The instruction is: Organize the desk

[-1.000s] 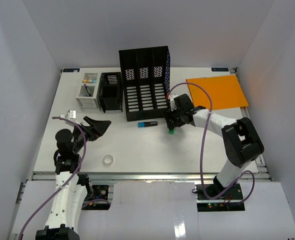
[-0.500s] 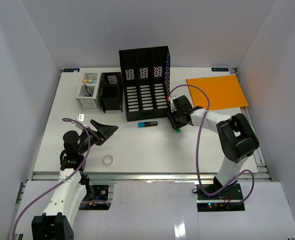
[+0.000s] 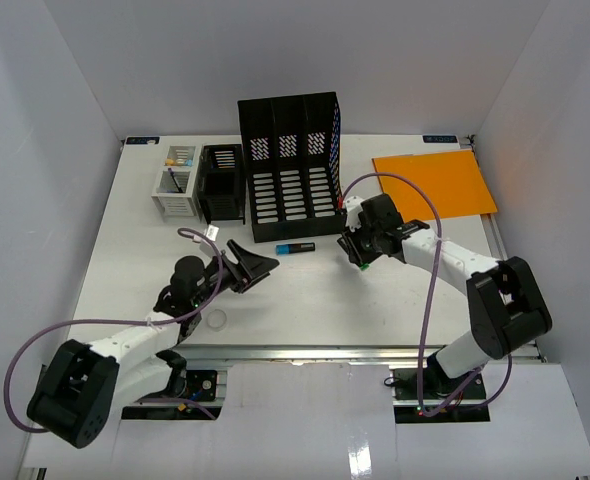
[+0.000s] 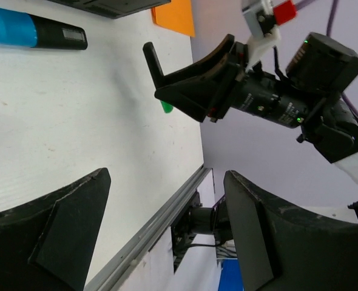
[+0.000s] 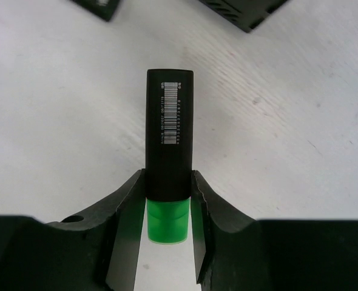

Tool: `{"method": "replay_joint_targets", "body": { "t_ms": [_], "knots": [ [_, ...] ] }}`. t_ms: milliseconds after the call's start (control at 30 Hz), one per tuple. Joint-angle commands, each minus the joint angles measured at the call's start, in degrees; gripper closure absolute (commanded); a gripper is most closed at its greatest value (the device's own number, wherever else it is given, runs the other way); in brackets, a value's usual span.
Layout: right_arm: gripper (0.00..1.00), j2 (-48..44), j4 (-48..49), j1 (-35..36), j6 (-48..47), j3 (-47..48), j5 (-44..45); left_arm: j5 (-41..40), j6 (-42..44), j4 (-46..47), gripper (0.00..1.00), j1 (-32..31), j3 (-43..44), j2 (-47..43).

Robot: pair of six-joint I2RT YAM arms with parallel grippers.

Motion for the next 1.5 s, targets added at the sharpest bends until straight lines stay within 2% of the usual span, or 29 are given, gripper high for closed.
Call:
{"method": "replay_joint_targets", "body": {
  "t_ms": [0,133,367,833,967,1067,1100,1167,1200,1267,1367,1467],
  "knots": [
    [0.92,-6.41,-5.46,-0.2,-6.12,-0.65,-12.77,-8.66,-2.15,12.34,0.17,-8.15,5.84,10.55],
    [0.92,-7.87,-7.32,-0.06,-7.53,0.19,-20.66,-10.68,-3.06,16.64,0.2,-12.51,10.67,19.32],
    [0.92,-11.03,-7.73,0.7,-7.7,1.19,-24.38,-14.39,-5.05,20.44,0.25,-16.22,17.13,28.42],
    [0.92,-14.9,-5.21,2.67,-7.42,1.5,-24.64,-15.06,-5.41,18.42,0.42,-19.46,22.97,34.03],
    [0.91,-14.99,-4.92,2.86,-7.5,1.5,-24.09,-14.24,-5.5,18.86,0.62,-19.73,23.79,34.75],
    [0.86,-15.07,-4.45,2.86,-7.49,1.43,-23.16,-13.68,-5.58,18.54,0.8,-19.73,24.12,34.77],
    [0.85,-15.13,-4.36,2.86,-7.56,1.36,-22.96,-13.49,-5.48,18.41,0.83,-19.73,24.08,34.69],
    [0.79,-15.16,-4.22,2.84,-7.68,1.41,-22.81,-13.3,-5.1,17.87,0.91,-19.73,24.04,34.23],
    [0.72,-15.16,-4.15,2.77,-7.68,1.41,-22.88,-13.3,-4.88,17.28,0.97,-19.73,24.04,33.87],
    [0.46,-15.18,-4.24,2.79,-7.93,1.5,-23.26,-13.44,-3.63,15.43,1.0,-19.73,24.33,33.22],
    [0.1,-15.45,-5.76,2.76,-11.05,1.7,-25.58,-14.2,-0.26,10.26,1.0,-19.73,25.34,30.46],
    [0.1,-16.77,-7.86,1.87,-16.1,1.44,-29.46,-18.56,7.07,-0.02,1.0,-19.33,28.84,25.88]
  ]
}}
